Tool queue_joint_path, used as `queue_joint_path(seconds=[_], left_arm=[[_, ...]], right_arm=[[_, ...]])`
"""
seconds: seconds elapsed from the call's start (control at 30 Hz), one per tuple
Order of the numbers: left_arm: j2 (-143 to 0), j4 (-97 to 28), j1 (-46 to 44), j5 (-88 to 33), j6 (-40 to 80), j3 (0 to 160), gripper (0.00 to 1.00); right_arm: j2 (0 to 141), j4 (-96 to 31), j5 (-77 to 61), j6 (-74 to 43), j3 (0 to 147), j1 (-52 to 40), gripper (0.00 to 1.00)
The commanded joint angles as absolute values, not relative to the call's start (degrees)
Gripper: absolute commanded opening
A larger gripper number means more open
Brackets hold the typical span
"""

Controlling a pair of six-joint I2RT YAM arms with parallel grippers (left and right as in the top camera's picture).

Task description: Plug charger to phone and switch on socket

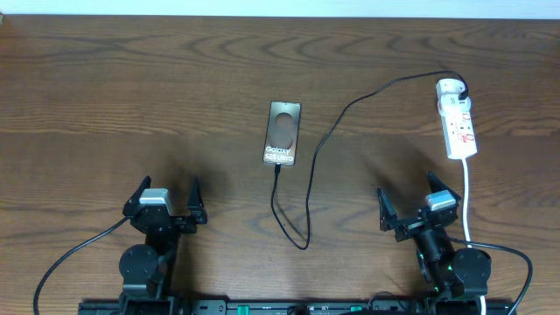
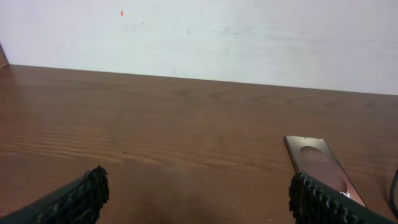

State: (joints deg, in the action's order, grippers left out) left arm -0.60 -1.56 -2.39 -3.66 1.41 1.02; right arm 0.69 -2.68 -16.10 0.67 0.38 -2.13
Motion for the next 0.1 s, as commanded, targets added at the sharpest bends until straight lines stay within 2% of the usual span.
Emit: queue_joint_path(seconds=[0.0, 0.07], left_arm=[[-0.34, -3.84, -2.15, -3.42, 0.47, 0.23, 0.93], [-0.34, -3.84, -2.15, -3.4, 0.47, 0.23, 0.93]], right_arm=[[0.38, -2.9, -16.23, 0.75, 0.32, -2.79, 0.99], [0.38, -2.9, -16.23, 0.75, 0.32, -2.79, 0.99]])
